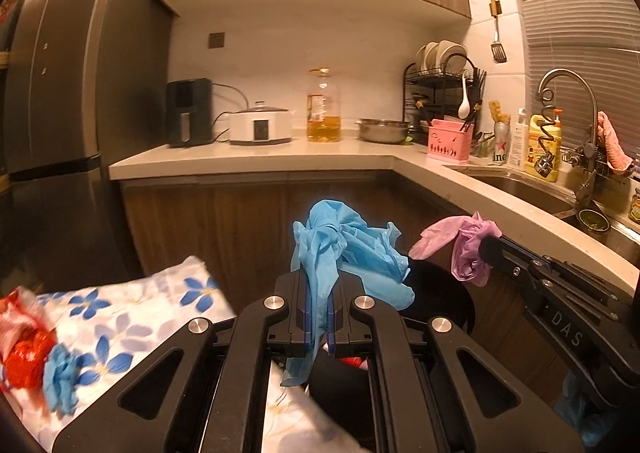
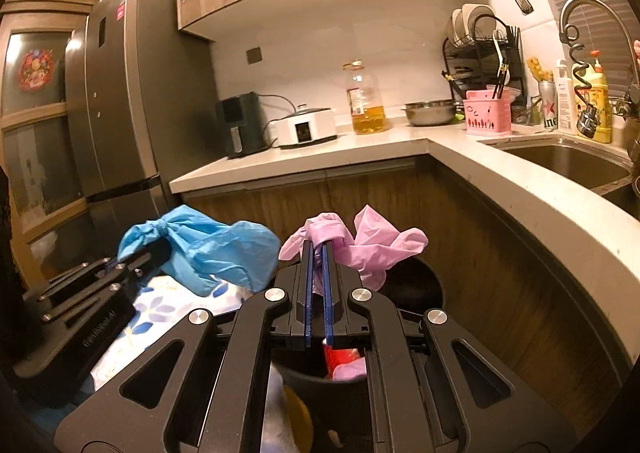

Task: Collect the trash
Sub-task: 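Open both tools to drop the gloves into the bin, then move both tools back over the bed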

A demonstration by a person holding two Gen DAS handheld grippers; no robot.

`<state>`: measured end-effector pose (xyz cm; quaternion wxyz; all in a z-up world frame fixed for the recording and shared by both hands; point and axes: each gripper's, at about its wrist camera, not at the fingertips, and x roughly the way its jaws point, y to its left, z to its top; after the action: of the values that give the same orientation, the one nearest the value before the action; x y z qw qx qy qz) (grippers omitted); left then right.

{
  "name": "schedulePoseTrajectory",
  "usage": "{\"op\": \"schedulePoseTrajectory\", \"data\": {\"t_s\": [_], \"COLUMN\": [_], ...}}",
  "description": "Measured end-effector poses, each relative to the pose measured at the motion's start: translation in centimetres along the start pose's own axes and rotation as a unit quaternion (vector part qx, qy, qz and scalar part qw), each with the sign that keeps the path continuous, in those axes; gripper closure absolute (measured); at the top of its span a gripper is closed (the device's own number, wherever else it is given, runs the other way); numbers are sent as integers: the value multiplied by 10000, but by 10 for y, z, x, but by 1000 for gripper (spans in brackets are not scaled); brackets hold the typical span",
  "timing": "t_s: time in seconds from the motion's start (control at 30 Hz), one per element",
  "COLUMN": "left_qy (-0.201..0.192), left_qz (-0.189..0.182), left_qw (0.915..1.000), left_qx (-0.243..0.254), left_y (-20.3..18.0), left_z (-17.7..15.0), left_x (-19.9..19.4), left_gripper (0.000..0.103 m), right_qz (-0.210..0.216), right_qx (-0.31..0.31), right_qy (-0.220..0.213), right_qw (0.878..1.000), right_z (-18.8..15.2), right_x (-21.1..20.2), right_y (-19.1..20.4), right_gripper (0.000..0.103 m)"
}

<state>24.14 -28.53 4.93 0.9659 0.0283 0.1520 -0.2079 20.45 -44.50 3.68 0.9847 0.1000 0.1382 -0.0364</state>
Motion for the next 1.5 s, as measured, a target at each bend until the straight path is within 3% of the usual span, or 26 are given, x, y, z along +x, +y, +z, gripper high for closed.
{"op": "schedulePoseTrajectory", "data": {"t_s": [0.6, 0.93, 1.0, 1.07, 1.17, 1.33, 1.5], "left_qy": [253, 383, 438, 455, 447, 477, 632], "left_qz": [-311, -265, -239, -245, -288, -202, 12], "left_qw": [9992, 9989, 9987, 9986, 9985, 9984, 9974], "left_qx": [-54, -65, -65, -98, -137, -220, -350], "left_y": [-17, -15, -13, -12, -10, -1, 11], "left_z": [2, -3, -5, -8, -11, -16, -28], "left_x": [56, 69, 72, 73, 73, 72, 67], "left_gripper": [98, 96, 89, 70, 52, 33, 21], "right_qz": [-30, -12, -16, -56, -81, -142, -238], "right_qx": [-23, 46, 79, 113, 187, 297, 344], "right_qy": [149, 236, 250, 241, 237, 236, 281], "right_qw": [9999, 9997, 9997, 9996, 9995, 9992, 9987], "right_z": [11, 11, 11, 10, 10, 8, 2], "right_x": [34, 46, 47, 48, 48, 46, 42], "right_y": [-17, -21, -23, -24, -27, -33, -34], "right_gripper": [98, 97, 90, 77, 69, 62, 50]}}
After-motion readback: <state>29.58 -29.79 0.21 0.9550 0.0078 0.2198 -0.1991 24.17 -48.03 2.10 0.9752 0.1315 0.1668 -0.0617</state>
